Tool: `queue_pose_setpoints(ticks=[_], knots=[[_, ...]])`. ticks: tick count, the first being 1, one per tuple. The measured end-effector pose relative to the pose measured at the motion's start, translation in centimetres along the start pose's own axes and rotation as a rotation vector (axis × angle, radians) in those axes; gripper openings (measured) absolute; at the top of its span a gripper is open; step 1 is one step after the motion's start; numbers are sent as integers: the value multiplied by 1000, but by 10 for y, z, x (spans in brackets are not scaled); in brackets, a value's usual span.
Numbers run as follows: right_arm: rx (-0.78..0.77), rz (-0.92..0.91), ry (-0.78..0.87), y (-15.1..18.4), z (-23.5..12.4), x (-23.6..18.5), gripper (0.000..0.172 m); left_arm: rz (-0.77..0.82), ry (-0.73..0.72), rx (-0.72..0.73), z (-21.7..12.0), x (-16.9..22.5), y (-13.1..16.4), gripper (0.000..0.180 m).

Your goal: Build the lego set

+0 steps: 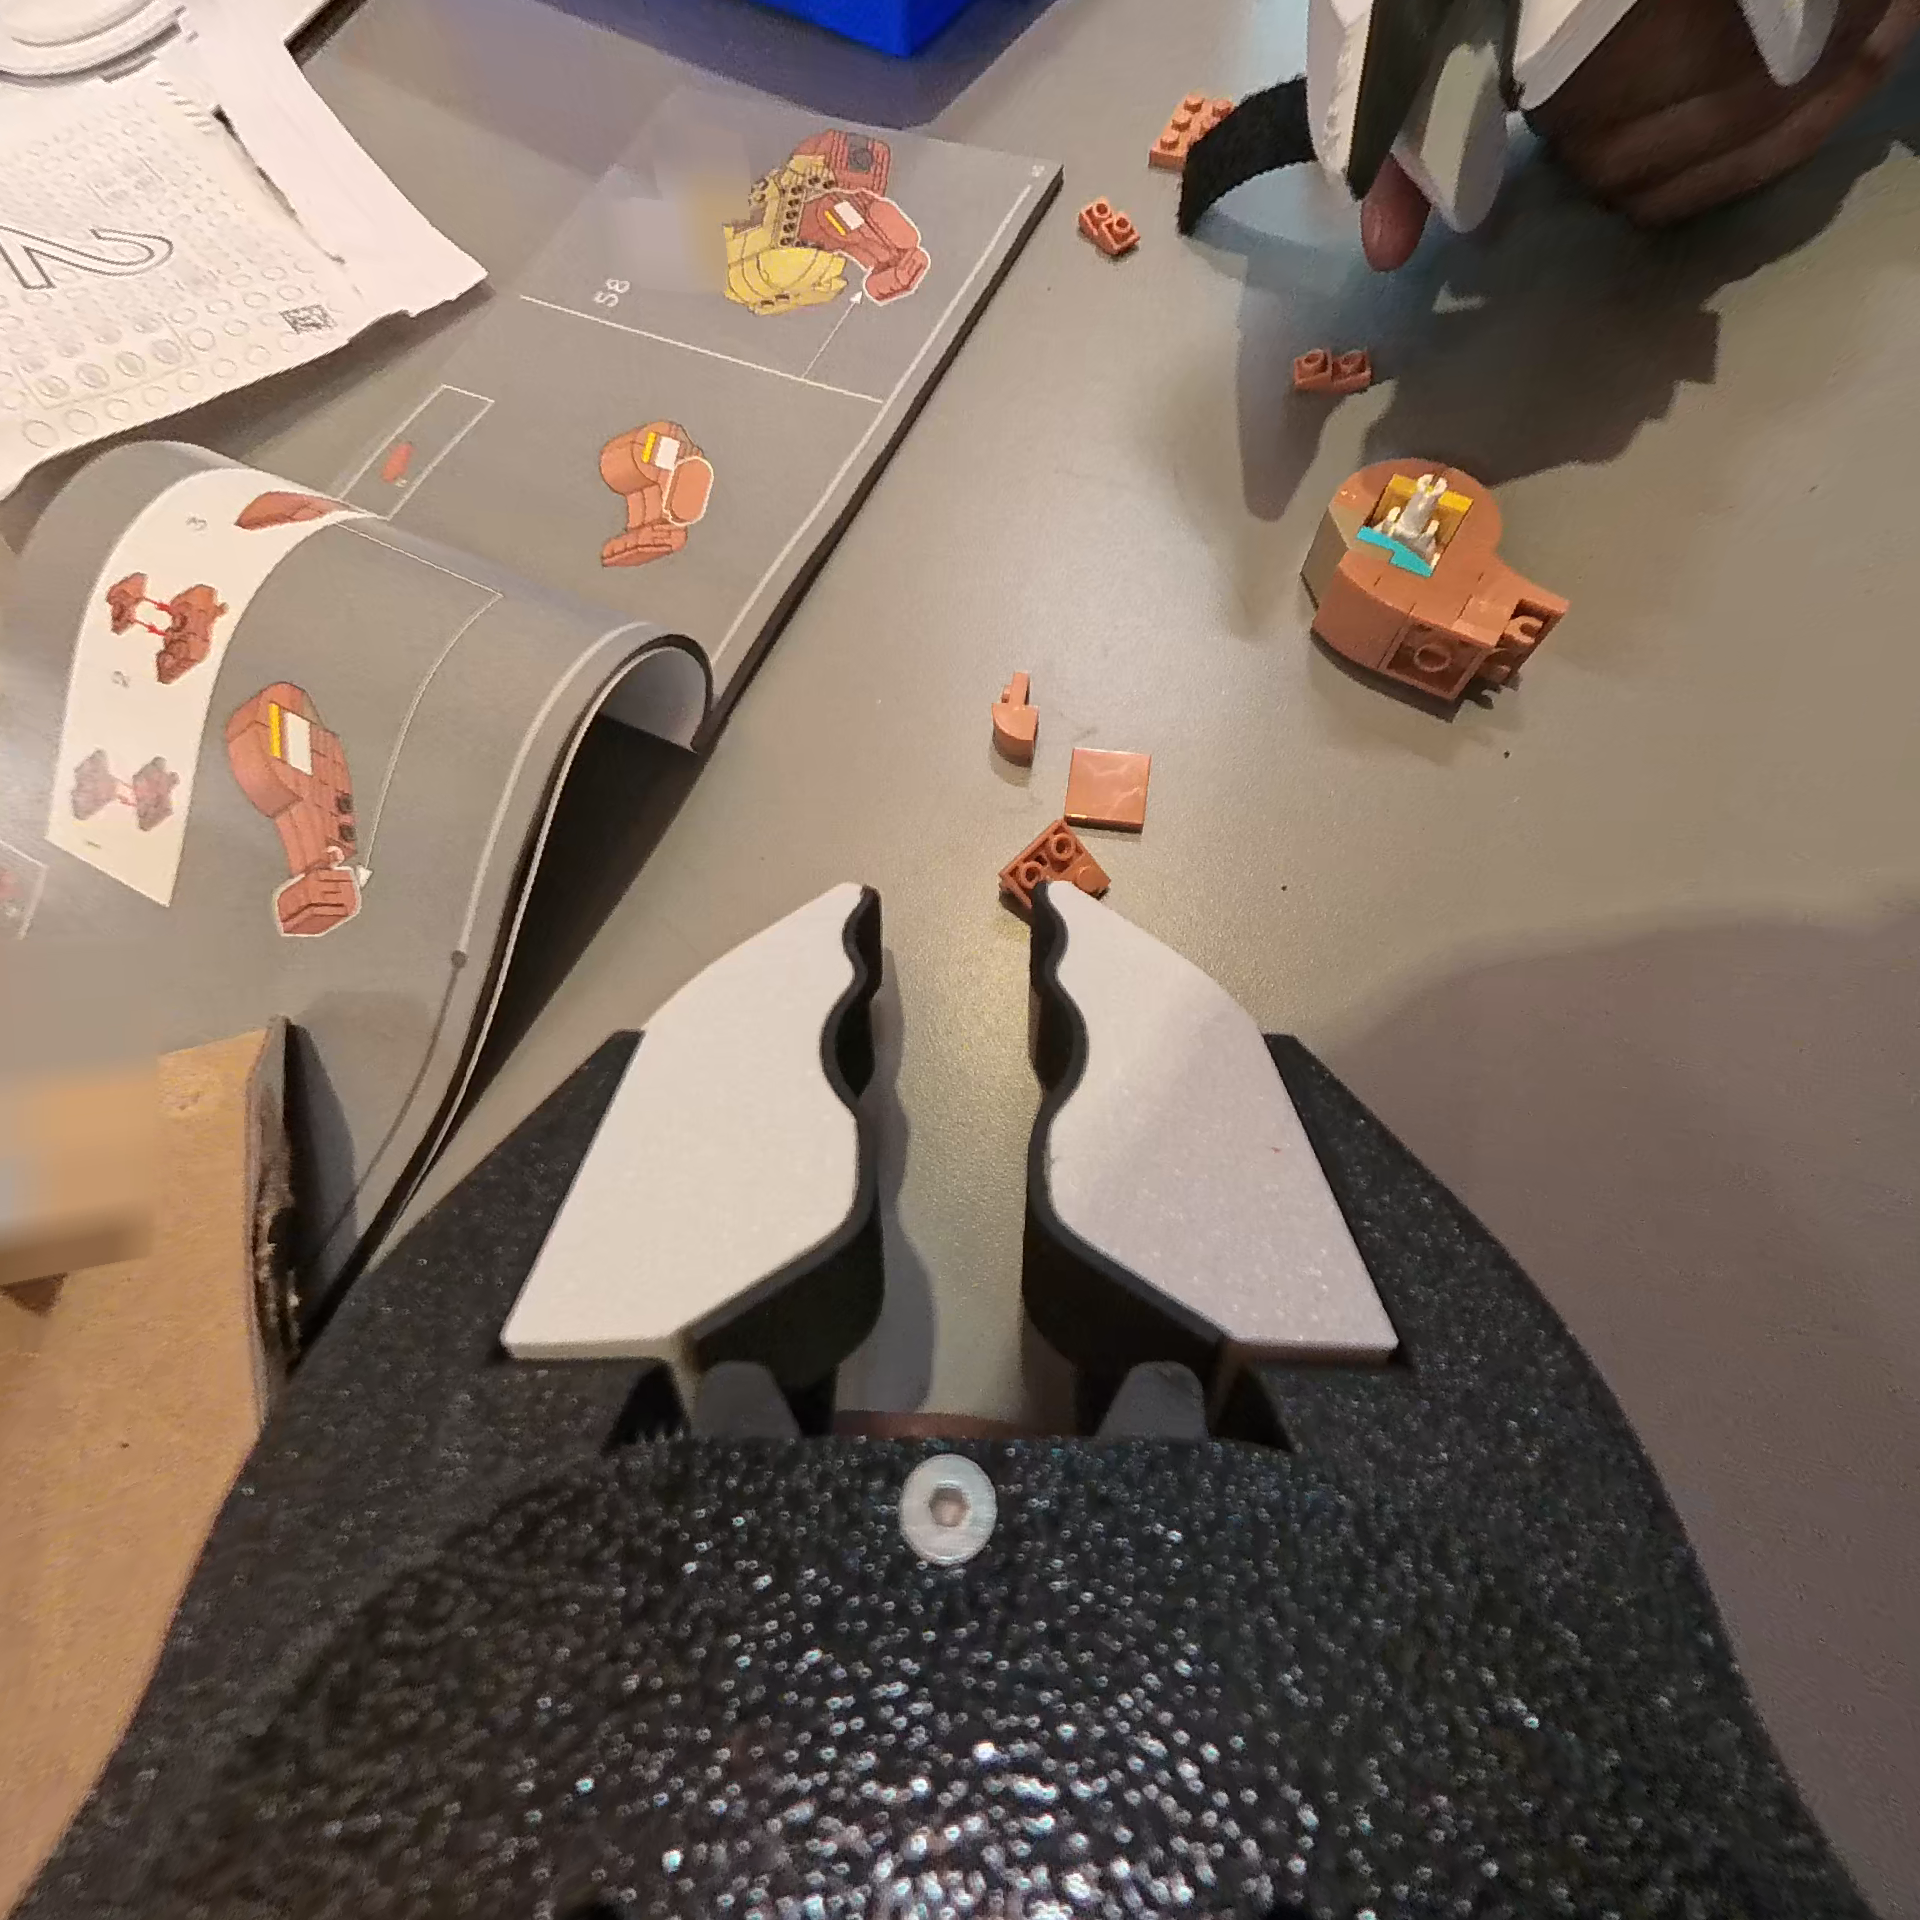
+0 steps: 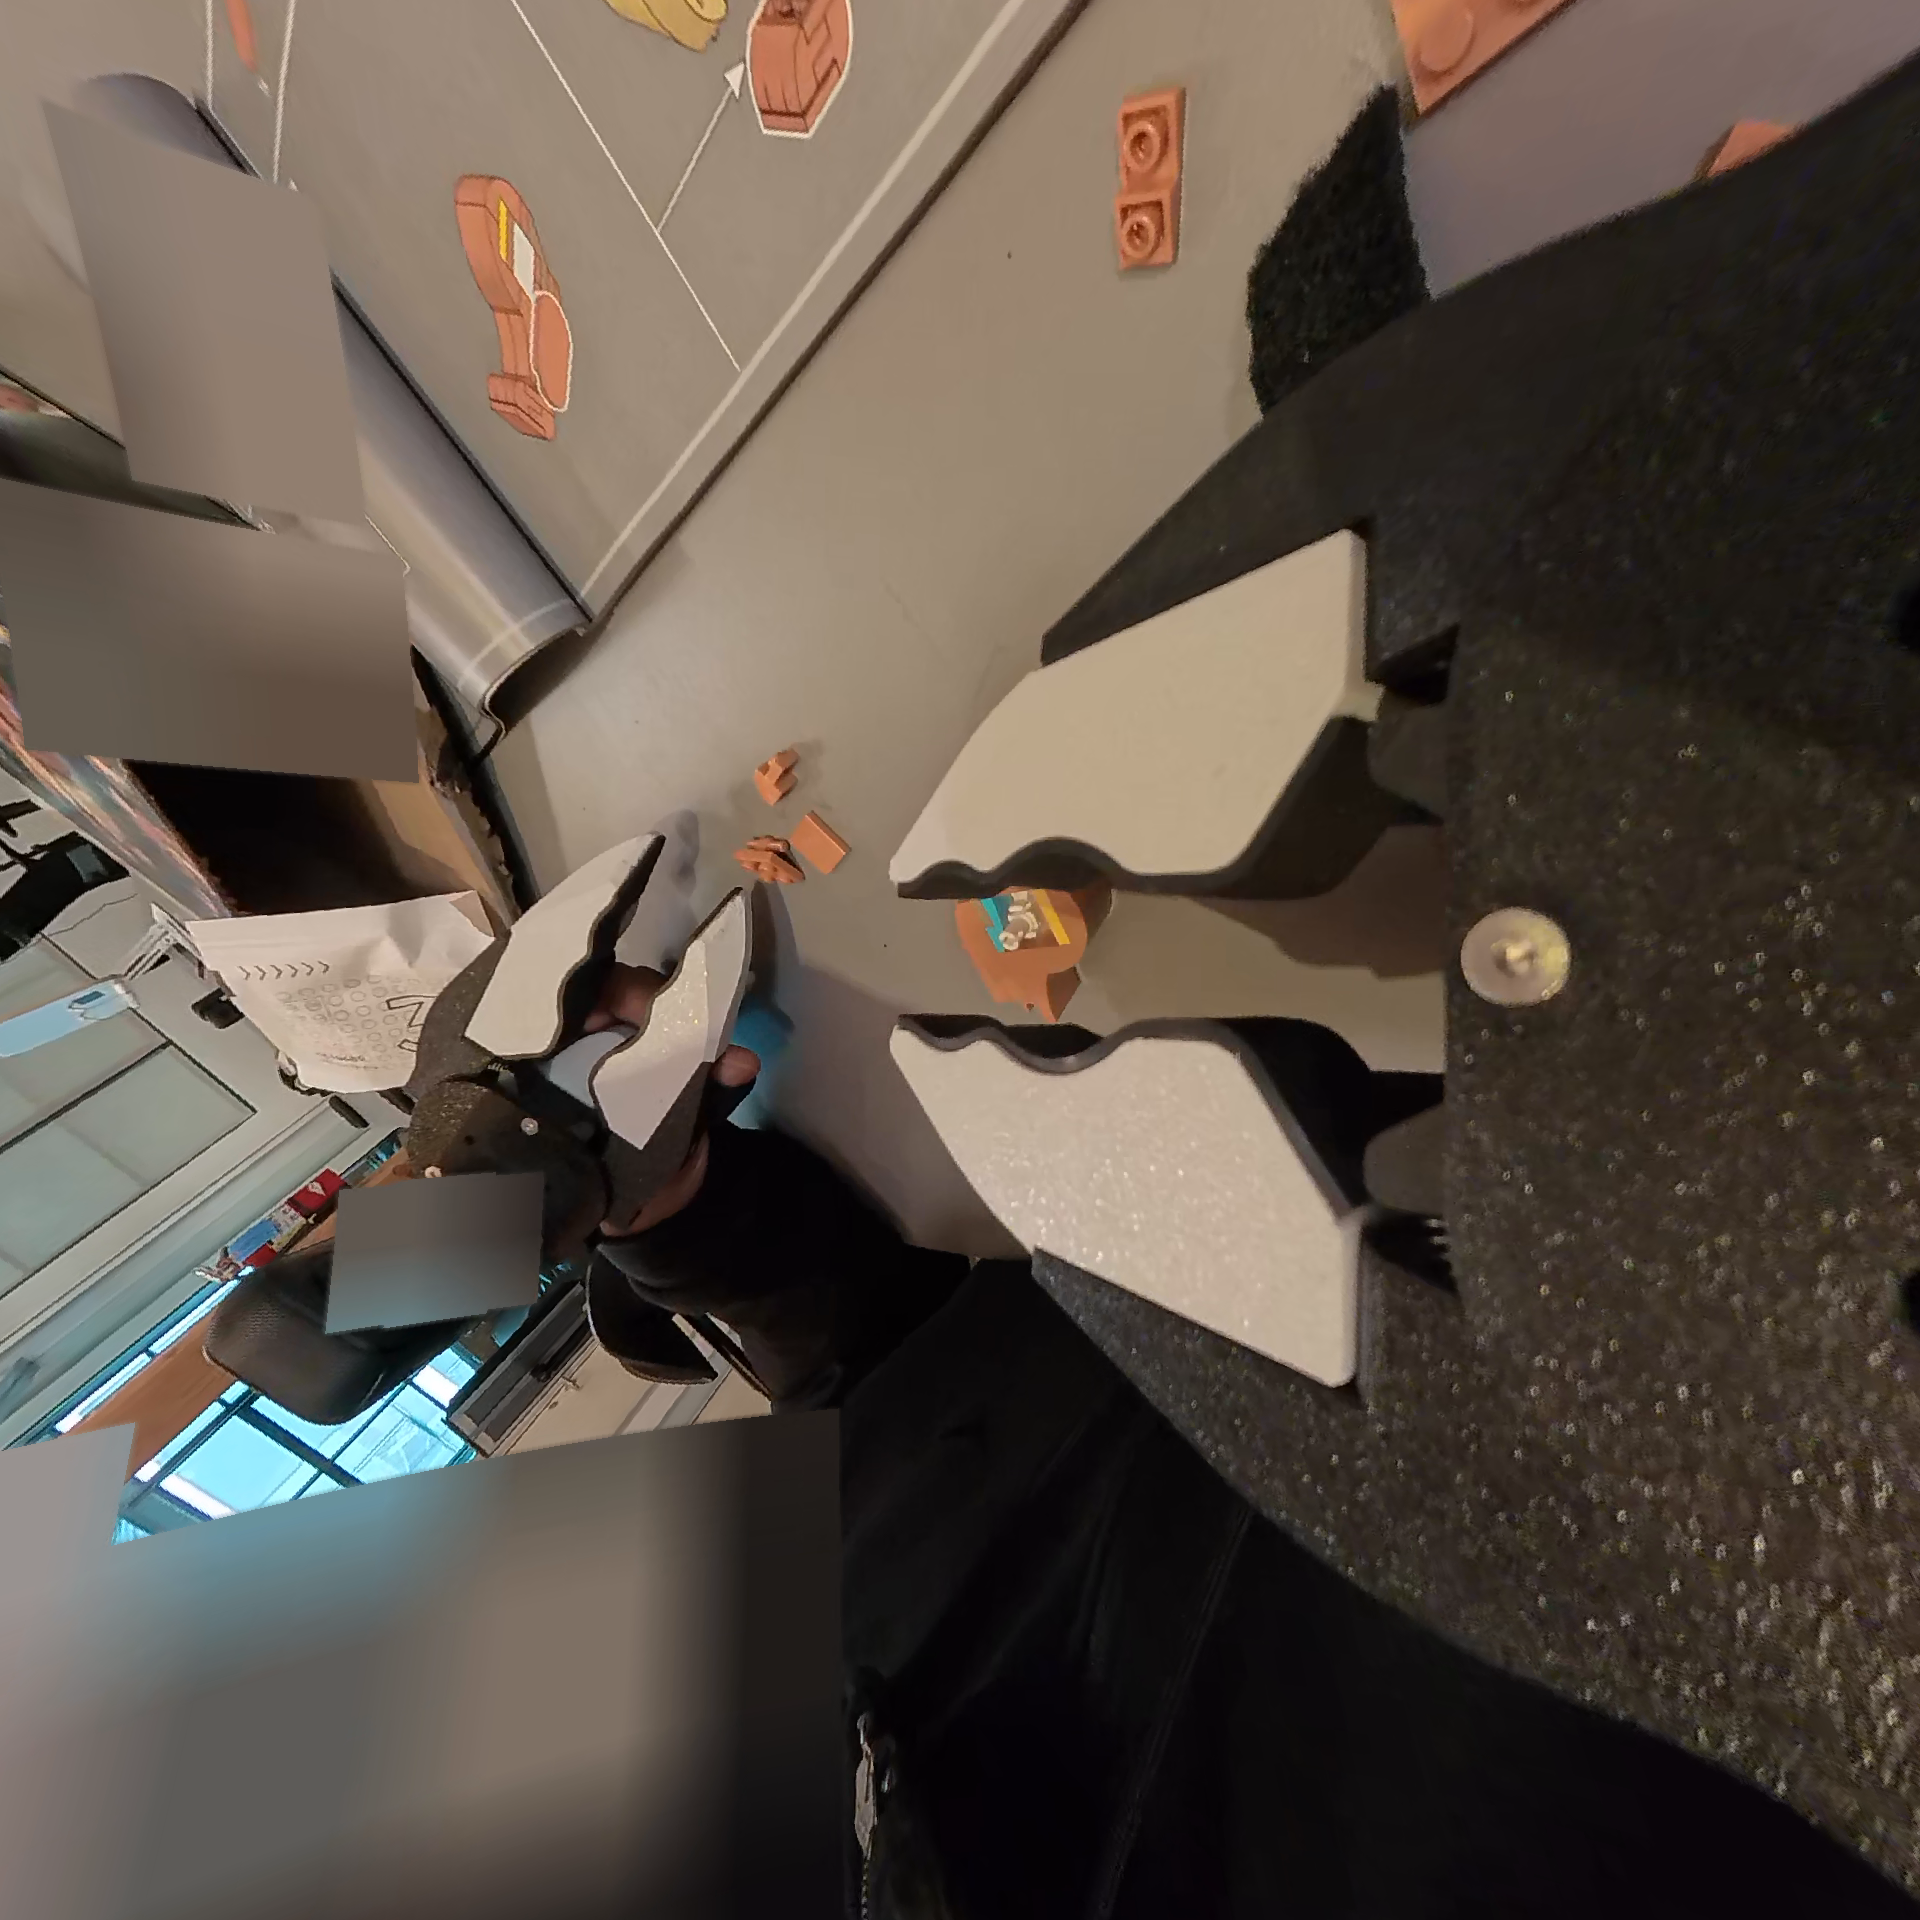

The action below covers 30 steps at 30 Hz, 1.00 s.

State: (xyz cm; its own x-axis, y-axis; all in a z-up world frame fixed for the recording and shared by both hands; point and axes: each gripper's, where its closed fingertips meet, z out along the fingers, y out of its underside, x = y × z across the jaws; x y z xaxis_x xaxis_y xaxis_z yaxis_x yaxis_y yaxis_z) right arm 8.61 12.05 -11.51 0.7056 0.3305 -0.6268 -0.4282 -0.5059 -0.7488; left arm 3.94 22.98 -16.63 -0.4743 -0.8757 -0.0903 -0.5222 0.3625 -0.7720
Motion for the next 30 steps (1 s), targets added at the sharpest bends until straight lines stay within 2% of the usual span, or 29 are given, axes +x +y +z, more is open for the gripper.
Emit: queue_pose_setpoints(ticks=[22,30], knots=[[-5,3,1,0,0,1,20,-5,-1,11,-1,0,-1,26],[37,-9,47,-3,-5,3,19,-42,-34,13,-5,-13,2,27]])
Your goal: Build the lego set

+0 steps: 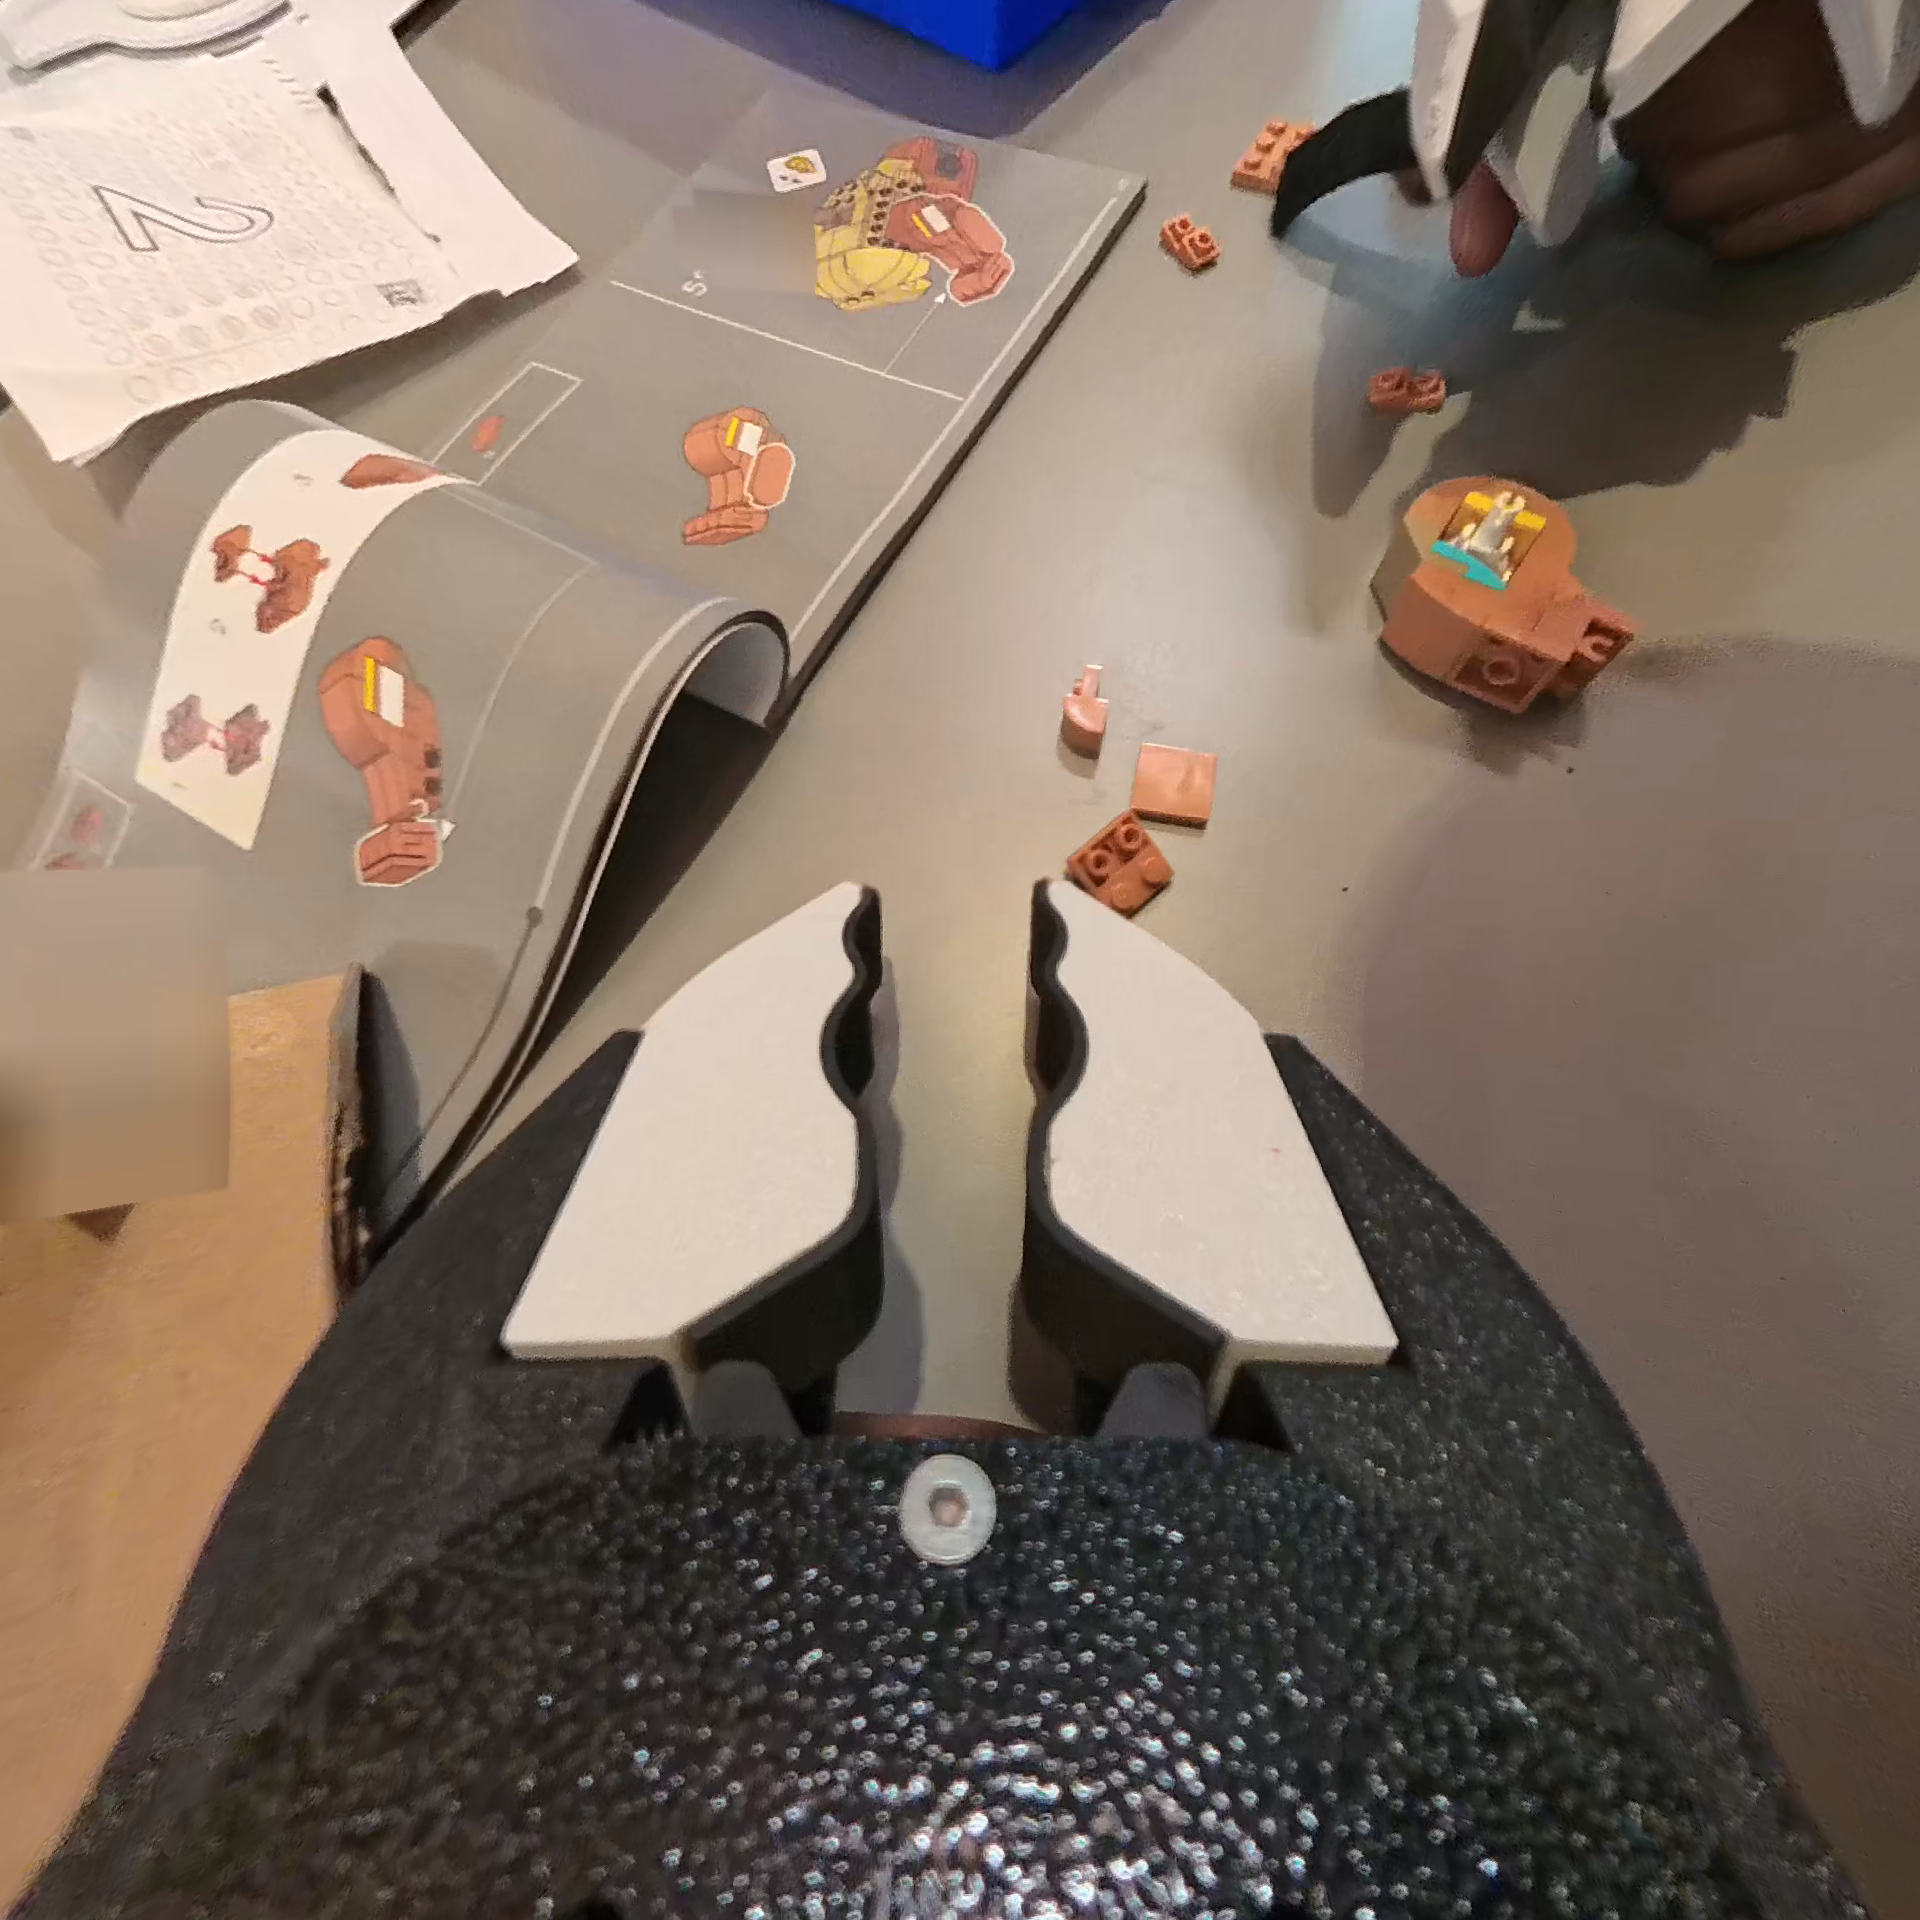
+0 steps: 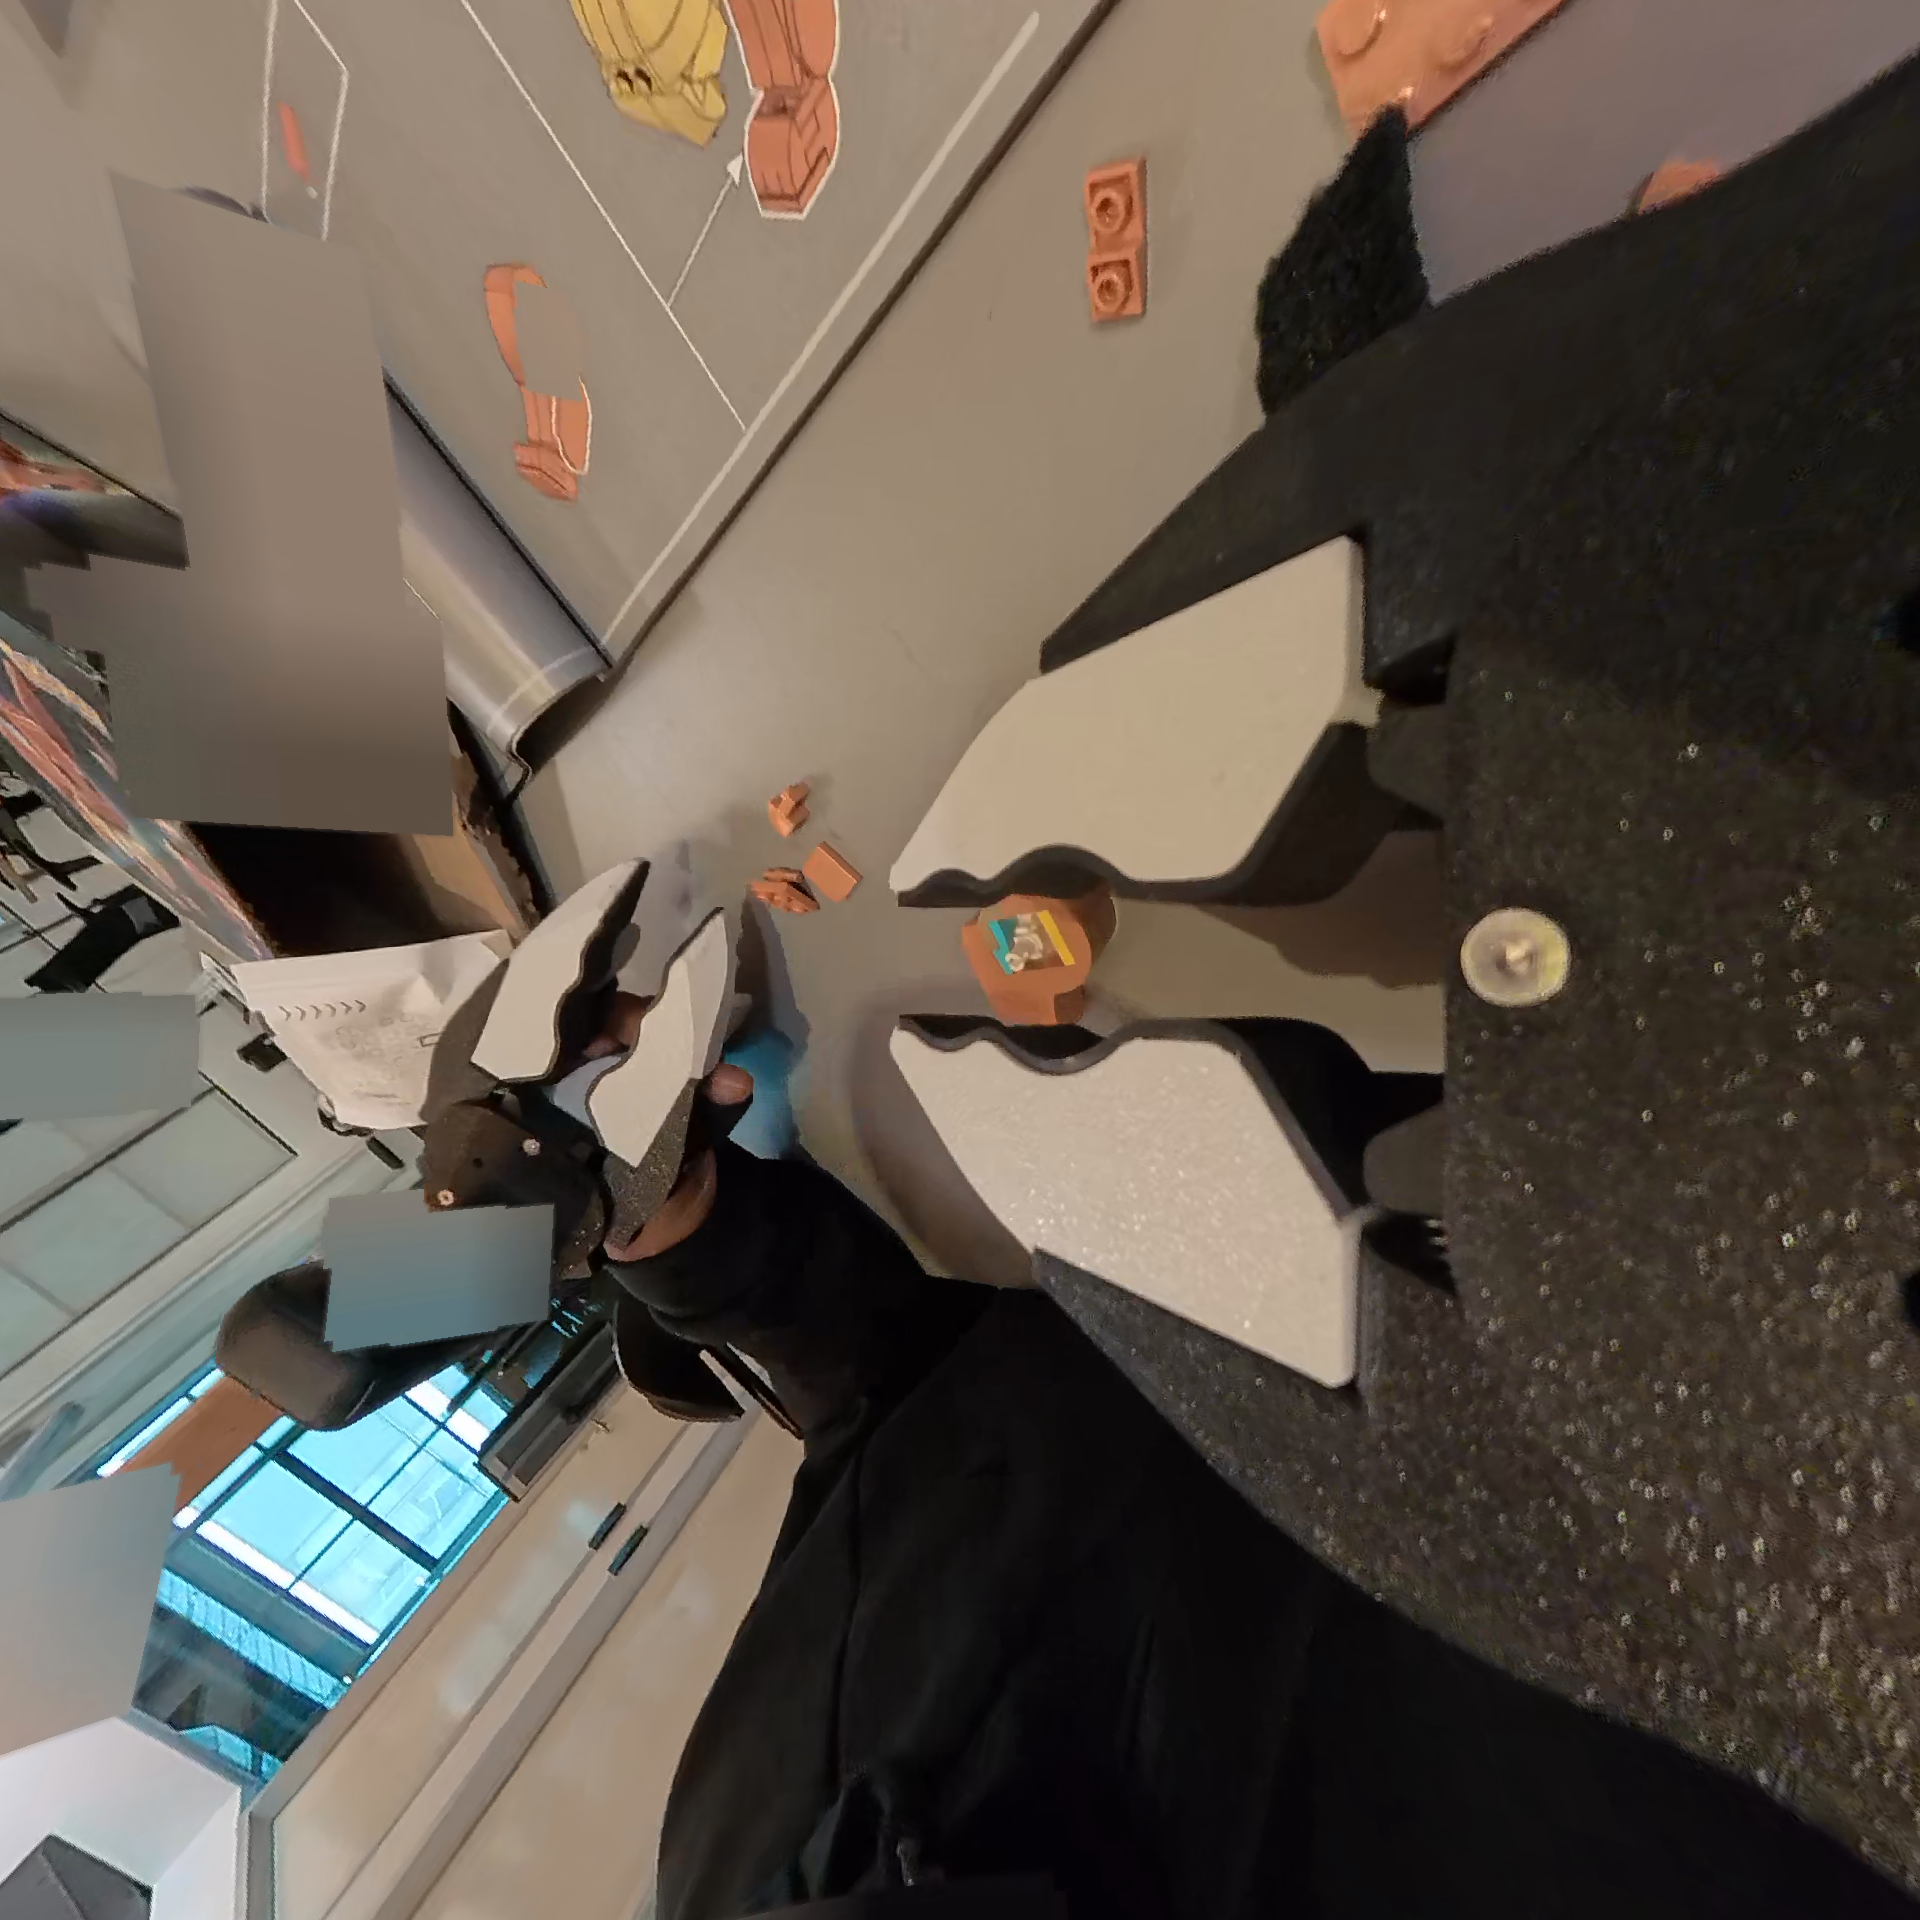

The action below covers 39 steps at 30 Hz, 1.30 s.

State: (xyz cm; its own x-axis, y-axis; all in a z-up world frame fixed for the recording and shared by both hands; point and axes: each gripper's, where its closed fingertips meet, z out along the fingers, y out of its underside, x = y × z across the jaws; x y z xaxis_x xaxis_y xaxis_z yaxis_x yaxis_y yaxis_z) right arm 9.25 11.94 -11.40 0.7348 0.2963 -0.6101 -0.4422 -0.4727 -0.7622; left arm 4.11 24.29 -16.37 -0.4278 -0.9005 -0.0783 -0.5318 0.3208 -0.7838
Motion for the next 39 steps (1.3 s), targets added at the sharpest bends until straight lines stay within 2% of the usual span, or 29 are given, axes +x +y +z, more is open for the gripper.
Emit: queue_pose_setpoints(ticks=[12,34,36,39], knots=[[40,-2,7,2,-20,-2,19,-8,-19,-18,2,-6,2,27],[38,-35,8,2,-20,-6,19,3,-28,-25,3,-6,3,26],[13,-170,86,-12,-39,1,20,5,-28,-29,4,-6,3,26],[-20,-519,431,-83,-123,25,19,-12,-31,-34,4,-9,3,26]])
